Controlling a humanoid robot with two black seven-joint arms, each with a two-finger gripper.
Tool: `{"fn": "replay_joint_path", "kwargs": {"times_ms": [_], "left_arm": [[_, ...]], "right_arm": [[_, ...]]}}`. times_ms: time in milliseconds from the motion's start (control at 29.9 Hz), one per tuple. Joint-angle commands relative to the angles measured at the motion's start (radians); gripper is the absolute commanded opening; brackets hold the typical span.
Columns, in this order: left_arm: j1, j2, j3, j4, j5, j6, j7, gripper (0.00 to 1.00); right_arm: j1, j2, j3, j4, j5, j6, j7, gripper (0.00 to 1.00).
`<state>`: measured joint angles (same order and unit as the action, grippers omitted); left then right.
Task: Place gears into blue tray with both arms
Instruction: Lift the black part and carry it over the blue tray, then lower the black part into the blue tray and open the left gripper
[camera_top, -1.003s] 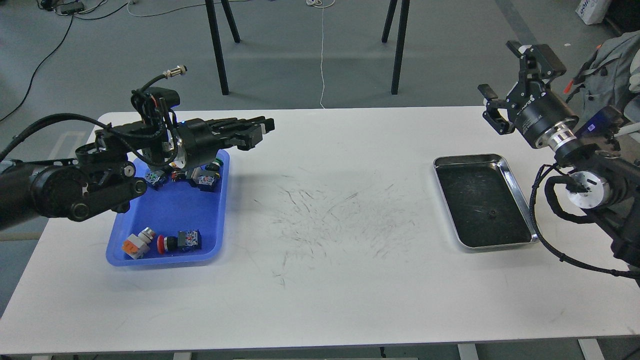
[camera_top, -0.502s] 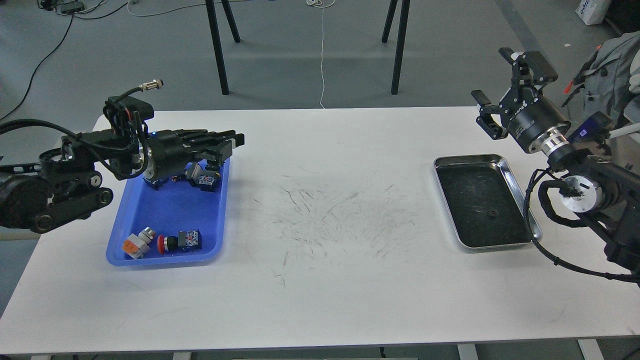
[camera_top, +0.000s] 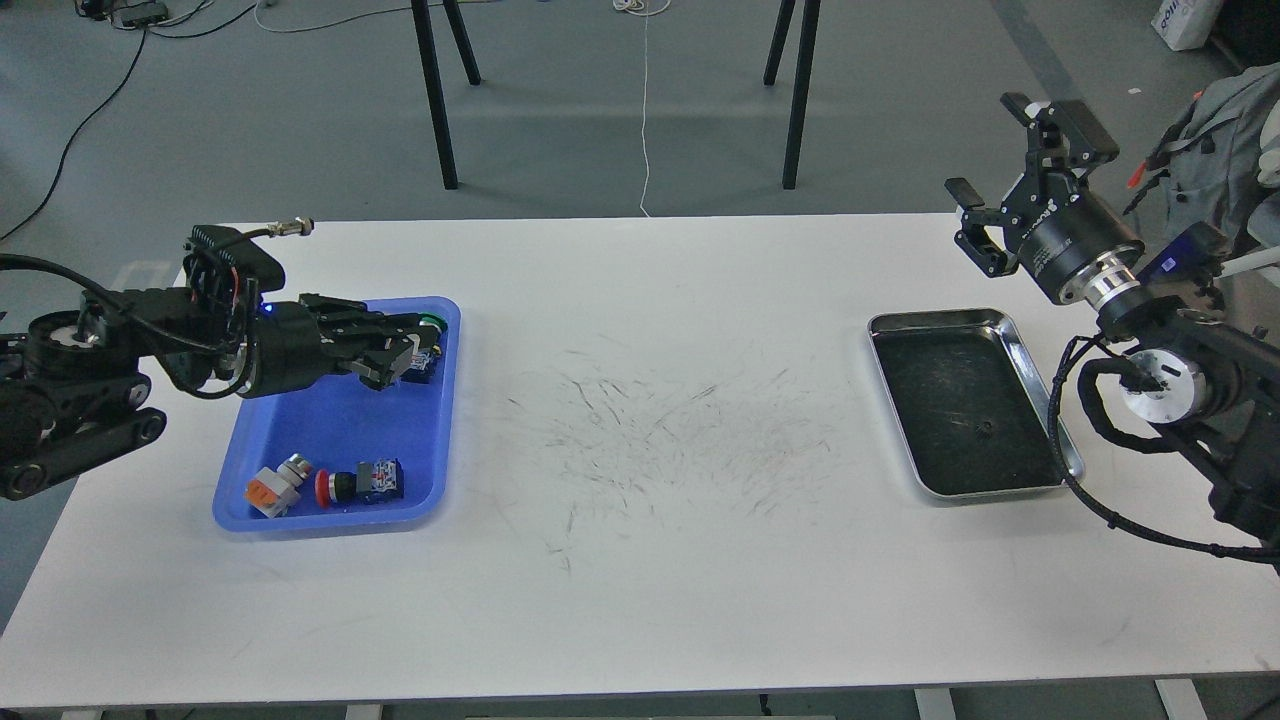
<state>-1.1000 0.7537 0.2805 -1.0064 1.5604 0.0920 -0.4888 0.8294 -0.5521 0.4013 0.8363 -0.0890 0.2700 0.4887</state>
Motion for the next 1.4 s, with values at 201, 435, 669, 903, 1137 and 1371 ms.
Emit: {"fn": "replay_joint_path", "kwargs": {"times_ms": [201,435,669,903,1137,1371], "left_arm": [[0.002,0.004,0.063,0.051,0.144,0.002,0.000,0.21],[0.002,-0.002,0.109,0.090,0.161,0.003,0.000,0.21],[0.005,-0.004,0.126,0.135,0.222,0.005,0.000,0.21],[0.014,-0.002,0.129,0.135,0.297,0.014,0.000,0.21],[0.026,-0.004,0.132,0.140,0.299,0.014,0.000,0.21],[0.025,-0.008,0.132,0.181,0.316,0.018,0.000,0.21]], "right_arm": [[0.008,0.000,0.010,-0.006,0.000,0.000,0.000,0.98],[0.011,-0.002,0.016,-0.008,0.000,0.000,0.000,0.98],[0.013,-0.002,0.019,-0.006,0.000,0.000,0.000,0.98],[0.014,0.000,0.019,-0.005,0.000,0.000,0.000,0.98],[0.016,0.000,0.019,-0.005,0.000,0.000,0.000,0.98],[0.019,0.000,0.019,-0.005,0.000,-0.002,0.000,0.98]]}}
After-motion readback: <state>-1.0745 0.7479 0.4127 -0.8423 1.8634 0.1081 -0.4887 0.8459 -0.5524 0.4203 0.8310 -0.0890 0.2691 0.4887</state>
